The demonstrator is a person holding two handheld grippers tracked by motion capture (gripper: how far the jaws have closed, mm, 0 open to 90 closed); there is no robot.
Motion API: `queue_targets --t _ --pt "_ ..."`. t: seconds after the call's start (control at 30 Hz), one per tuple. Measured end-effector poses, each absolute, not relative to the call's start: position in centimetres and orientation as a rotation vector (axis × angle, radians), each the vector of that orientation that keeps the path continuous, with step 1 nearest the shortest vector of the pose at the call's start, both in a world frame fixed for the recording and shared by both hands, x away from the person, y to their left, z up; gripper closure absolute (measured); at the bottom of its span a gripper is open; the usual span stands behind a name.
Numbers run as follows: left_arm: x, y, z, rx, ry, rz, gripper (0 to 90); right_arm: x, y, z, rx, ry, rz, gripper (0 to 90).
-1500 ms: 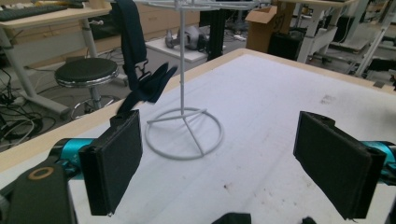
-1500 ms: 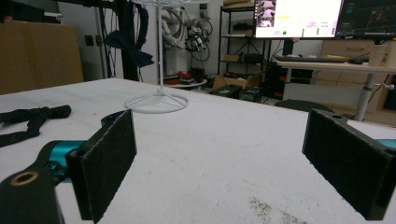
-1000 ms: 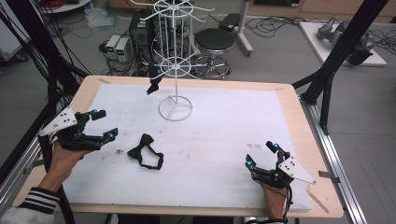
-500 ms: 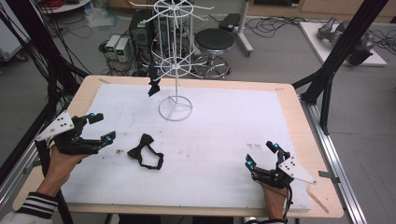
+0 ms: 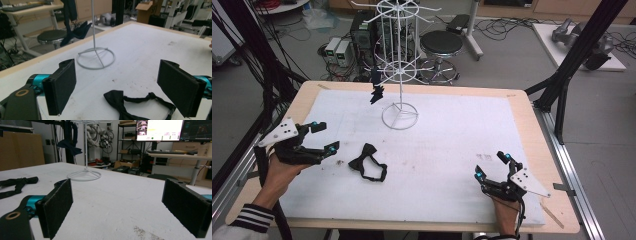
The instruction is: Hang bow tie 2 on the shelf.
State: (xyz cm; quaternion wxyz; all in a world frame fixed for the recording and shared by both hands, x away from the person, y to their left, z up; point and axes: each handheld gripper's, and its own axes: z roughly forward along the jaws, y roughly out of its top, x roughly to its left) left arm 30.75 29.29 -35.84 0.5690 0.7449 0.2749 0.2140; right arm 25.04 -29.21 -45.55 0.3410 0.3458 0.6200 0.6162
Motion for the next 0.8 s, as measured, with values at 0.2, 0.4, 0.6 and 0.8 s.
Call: queue_targets --t 0.2,0.4,0.6,0.8 --pt "31.2 28.3 -35.3 1.833 0.658 0.487 16.3 25.0 -29.2 -45.6 0.899 1.613 1.606 9.3" --pt "31.8 26.9 -35.1 1.928 0.670 0.452 16.5 25.0 -29.2 -45.6 0.900 1.612 1.607 9.3" --pt "32.3 25.7 -35.2 1.995 0.685 0.406 16.5 25.0 -29.2 -45.6 0.900 1.613 1.606 9.3" --pt "32.7 24.5 -35.4 2.055 0.691 0.377 17.0 25.0 -29.2 -45.6 0.901 1.613 1.607 9.3"
